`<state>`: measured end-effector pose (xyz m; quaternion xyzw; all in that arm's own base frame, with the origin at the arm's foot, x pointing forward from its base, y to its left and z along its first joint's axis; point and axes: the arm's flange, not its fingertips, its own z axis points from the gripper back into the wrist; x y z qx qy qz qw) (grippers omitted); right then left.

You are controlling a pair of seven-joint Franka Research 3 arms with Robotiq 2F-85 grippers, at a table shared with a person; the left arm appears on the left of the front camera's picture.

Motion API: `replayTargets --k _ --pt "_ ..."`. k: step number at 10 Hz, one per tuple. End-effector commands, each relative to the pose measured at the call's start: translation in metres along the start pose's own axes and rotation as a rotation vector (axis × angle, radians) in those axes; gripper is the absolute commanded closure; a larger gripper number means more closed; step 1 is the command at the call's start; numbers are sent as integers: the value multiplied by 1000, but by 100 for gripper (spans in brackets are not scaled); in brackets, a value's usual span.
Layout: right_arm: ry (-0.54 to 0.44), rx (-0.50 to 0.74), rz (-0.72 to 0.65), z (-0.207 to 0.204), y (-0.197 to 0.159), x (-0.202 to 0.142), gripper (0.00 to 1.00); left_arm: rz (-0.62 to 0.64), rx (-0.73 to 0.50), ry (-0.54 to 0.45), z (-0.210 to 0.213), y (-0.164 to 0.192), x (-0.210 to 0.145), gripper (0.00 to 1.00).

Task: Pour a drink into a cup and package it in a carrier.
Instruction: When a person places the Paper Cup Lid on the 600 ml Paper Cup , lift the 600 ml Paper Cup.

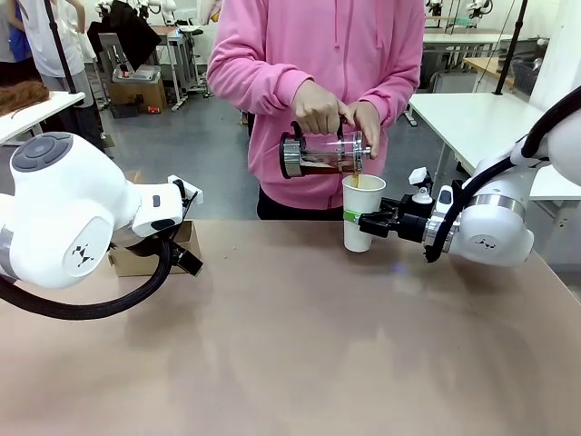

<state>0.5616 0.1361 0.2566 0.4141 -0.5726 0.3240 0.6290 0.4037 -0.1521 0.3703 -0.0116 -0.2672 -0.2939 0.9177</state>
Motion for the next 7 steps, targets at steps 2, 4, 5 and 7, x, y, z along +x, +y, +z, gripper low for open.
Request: replayTargets --k 2,4,5,7 --pt "-11 -7 -6 -1 4 4 20 1 -2 -1 0 0 0 0" --pt "-11 -7 -6 -1 4 4 20 1 -2 -1 0 0 0 0" --pt "-11 -7 -6 -1 4 4 20 1 -2 -1 0 0 0 0" --pt "-11 -7 -6 -1 4 4 20 1 -2 -1 0 0 0 0"
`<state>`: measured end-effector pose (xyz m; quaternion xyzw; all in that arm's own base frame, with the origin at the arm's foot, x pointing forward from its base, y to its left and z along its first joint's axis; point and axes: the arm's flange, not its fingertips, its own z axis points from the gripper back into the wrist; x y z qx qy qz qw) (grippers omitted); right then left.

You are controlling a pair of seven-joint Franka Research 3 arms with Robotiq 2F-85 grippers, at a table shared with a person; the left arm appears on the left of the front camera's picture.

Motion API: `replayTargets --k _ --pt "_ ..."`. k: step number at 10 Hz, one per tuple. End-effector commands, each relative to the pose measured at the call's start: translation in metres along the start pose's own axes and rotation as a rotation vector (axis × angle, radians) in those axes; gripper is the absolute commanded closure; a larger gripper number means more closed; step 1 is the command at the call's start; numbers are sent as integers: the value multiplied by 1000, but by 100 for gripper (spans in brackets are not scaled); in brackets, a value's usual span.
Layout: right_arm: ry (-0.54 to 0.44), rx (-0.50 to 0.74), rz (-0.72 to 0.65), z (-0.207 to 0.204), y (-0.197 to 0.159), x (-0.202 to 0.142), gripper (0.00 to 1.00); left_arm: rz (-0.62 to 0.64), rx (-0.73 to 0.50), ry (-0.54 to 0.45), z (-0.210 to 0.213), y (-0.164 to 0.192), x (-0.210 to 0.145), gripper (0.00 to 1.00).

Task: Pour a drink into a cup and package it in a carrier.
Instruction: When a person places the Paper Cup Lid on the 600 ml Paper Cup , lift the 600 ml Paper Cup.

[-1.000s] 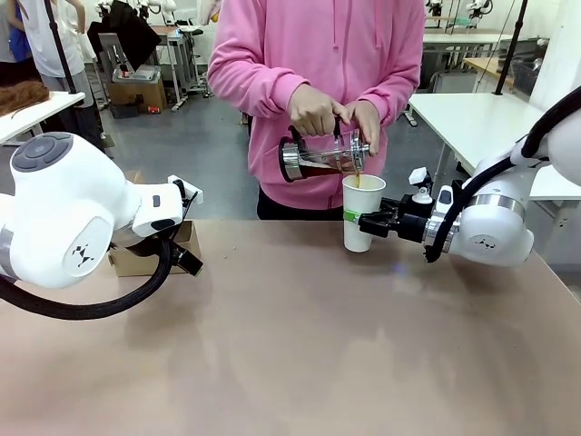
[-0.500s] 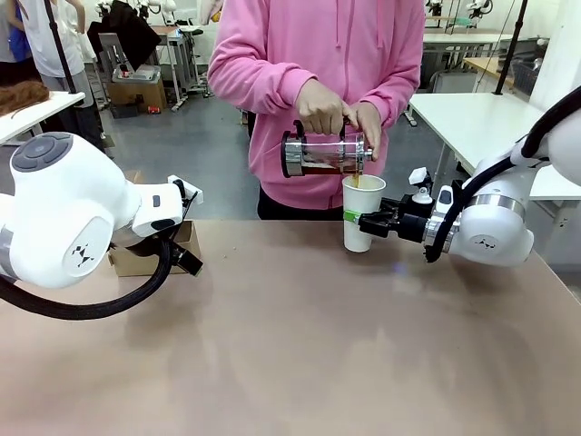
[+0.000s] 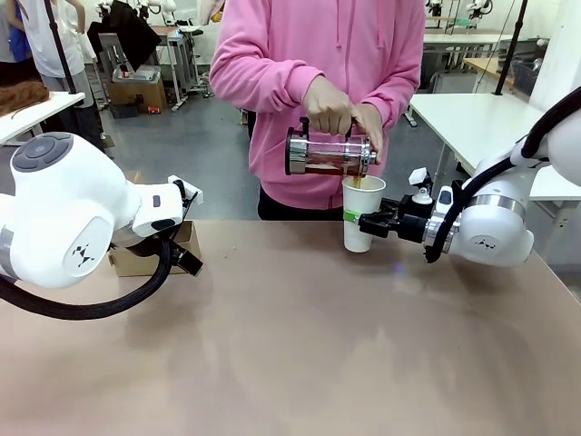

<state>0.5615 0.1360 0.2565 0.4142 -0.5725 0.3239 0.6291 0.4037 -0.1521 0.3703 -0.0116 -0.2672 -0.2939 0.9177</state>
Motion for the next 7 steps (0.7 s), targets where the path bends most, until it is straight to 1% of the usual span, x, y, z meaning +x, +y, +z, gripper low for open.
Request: replayTargets --k 1,7 --pt "-11 -7 -6 -1 4 4 20 1 -2 -1 0 0 0 0" --pt "-11 -7 -6 -1 4 4 20 1 -2 -1 0 0 0 0"
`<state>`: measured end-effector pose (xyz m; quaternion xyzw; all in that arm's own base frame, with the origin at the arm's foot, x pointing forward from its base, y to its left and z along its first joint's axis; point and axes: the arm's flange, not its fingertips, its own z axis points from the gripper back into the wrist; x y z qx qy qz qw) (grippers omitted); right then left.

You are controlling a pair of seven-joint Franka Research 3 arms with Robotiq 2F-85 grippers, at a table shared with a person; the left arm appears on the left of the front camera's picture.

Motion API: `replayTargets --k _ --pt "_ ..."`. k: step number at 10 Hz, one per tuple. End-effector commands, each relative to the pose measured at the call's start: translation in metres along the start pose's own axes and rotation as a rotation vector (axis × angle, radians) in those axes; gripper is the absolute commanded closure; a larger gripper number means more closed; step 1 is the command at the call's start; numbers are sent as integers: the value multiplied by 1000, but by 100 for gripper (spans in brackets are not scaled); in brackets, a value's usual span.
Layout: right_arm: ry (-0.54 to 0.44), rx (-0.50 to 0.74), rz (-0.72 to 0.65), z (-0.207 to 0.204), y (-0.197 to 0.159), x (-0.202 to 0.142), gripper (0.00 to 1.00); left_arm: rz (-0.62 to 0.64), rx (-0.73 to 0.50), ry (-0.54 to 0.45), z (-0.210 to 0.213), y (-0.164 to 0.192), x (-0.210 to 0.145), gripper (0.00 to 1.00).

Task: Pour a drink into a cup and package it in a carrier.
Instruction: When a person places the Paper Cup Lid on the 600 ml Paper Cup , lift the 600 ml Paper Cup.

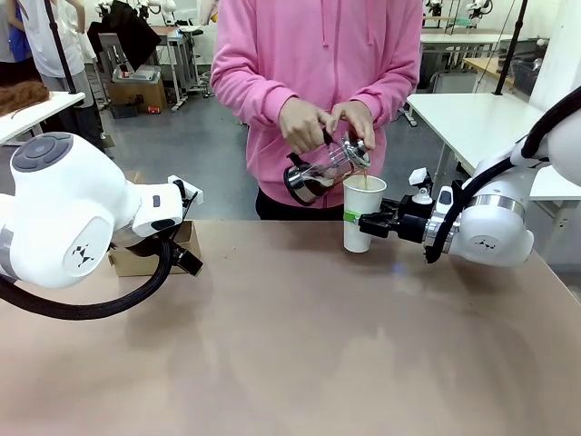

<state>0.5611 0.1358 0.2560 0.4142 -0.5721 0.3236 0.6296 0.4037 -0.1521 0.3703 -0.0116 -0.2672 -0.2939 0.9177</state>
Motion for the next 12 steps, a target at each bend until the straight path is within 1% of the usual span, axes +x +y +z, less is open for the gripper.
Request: replayTargets --k 1,12 --pt "-12 -7 -5 -1 4 5 20 1 -2 -1 0 0 0 0" --pt "-12 -7 -5 -1 4 5 20 1 -2 -1 0 0 0 0"
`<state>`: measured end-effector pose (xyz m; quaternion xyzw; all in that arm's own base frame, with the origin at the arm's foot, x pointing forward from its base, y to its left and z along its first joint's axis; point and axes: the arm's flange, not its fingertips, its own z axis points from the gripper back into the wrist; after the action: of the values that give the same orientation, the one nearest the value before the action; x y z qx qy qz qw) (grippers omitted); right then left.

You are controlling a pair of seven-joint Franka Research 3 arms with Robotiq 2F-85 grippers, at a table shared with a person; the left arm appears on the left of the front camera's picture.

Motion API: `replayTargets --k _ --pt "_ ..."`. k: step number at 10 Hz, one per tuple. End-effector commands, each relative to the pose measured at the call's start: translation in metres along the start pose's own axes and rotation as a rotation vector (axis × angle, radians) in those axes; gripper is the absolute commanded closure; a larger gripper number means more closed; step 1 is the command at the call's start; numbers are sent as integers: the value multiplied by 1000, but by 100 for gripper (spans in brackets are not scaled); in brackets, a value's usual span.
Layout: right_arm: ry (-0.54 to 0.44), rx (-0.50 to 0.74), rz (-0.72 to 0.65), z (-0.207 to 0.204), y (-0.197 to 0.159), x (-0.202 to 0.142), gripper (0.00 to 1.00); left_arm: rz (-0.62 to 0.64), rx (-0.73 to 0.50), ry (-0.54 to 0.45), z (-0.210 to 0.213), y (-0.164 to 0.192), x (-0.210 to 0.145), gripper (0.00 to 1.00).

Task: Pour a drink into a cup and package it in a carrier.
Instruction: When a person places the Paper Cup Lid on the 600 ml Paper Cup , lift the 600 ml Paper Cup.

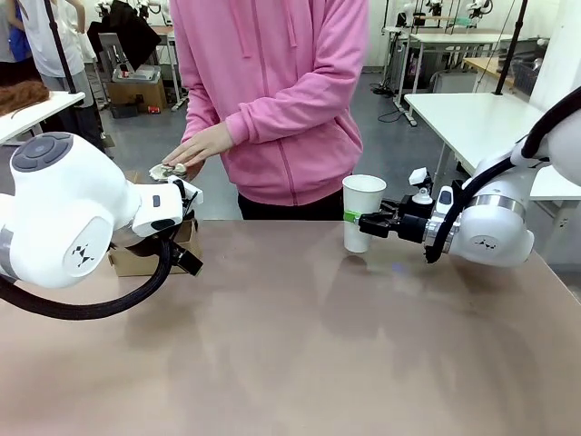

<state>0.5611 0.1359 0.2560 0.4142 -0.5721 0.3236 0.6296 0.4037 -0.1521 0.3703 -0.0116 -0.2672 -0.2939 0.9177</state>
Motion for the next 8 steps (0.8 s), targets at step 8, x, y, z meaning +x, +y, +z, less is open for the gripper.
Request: replayTargets --k 8 --pt "-12 -7 -5 -1 4 5 20 1 -2 -1 0 0 0 0"
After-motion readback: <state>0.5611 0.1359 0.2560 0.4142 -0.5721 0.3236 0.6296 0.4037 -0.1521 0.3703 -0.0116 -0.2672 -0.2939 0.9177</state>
